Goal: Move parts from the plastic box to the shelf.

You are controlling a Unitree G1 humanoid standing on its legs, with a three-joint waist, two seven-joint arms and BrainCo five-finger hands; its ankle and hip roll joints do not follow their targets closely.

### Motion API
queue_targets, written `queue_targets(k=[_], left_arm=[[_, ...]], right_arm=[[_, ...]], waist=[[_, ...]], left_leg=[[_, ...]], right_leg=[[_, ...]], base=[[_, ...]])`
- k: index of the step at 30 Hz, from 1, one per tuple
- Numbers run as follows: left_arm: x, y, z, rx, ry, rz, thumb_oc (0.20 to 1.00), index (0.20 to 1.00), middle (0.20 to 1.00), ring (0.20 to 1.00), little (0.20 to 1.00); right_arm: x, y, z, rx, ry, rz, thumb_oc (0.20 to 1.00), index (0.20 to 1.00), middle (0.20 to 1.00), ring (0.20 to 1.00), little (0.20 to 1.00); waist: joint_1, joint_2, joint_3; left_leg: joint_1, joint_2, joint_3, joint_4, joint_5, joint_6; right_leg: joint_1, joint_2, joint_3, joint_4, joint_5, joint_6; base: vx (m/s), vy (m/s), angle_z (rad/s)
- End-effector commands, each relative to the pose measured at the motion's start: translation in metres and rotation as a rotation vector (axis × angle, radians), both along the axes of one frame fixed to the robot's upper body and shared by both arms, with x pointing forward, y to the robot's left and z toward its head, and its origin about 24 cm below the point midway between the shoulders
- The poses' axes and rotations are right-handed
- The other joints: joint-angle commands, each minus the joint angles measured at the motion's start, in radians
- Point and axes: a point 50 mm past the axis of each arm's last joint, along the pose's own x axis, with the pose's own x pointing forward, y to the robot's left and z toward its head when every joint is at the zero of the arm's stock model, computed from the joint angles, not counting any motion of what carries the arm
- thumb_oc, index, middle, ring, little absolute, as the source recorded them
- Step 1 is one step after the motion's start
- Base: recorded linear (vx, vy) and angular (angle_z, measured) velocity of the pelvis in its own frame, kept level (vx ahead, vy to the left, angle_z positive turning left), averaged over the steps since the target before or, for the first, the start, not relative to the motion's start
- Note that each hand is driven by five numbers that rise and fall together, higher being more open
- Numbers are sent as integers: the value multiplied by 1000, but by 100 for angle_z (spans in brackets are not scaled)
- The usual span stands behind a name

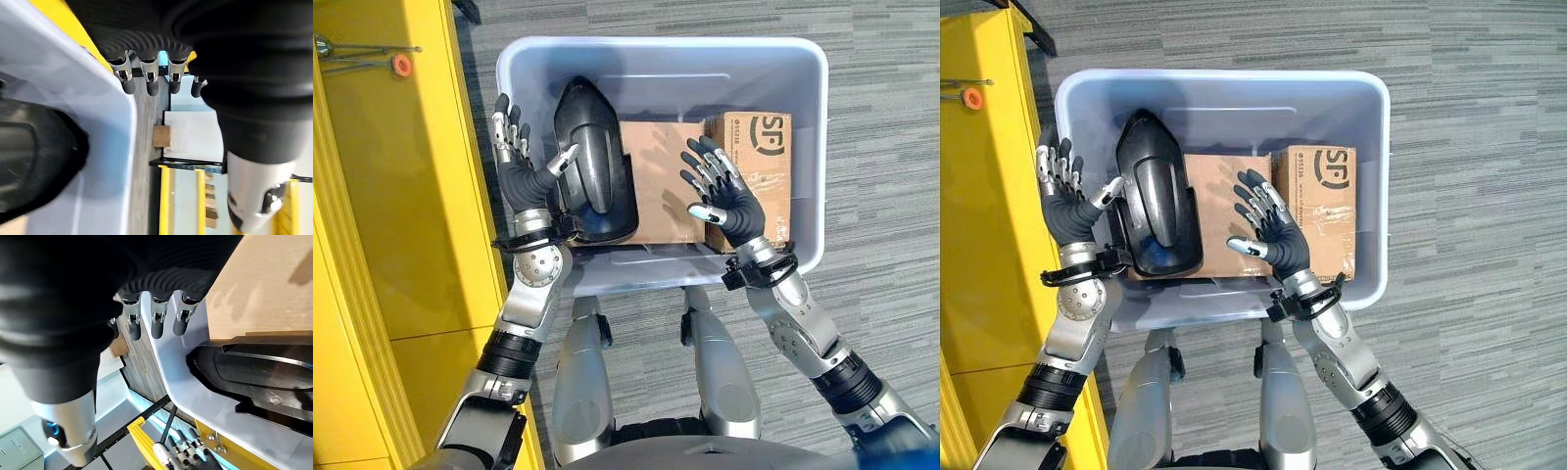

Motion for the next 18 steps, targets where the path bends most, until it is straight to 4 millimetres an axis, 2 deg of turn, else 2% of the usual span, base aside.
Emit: queue_targets(k=[1,3,10,18], left_arm=[[-2,17,12,58,-67,63,1000,1000,1000,1000,1000],[-2,17,12,58,-67,63,1000,1000,1000,1000,1000],[2,21,-8,66,32,81,1000,1000,1000,1000,1000],[-4,34,-27,48,105,133,1000,1000,1000,1000,1000]], right_arm=[[-17,-2,27,82,-145,34,1000,1000,1000,1000,1000],[-17,-2,27,82,-145,34,1000,1000,1000,1000,1000],[-16,-3,25,72,-139,25,1000,1000,1000,1000,1000],[-17,-9,23,75,-134,4,1000,1000,1000,1000,1000]], waist=[[12,-39,-2],[12,-39,-2],[11,-45,-2],[14,-48,-2]], left_leg=[[17,54,-40,36,-8,-43],[17,54,-40,36,-8,-43],[1,53,-41,29,-2,-41],[-22,52,-45,29,1,-42]], right_leg=[[-1,-60,-77,57,3,38],[-2,-60,-77,58,3,38],[-19,-59,-79,58,5,38],[-36,-57,-84,55,7,37]], base=[[0,0,0],[0,0,0],[0,0,0],[0,0,0]])
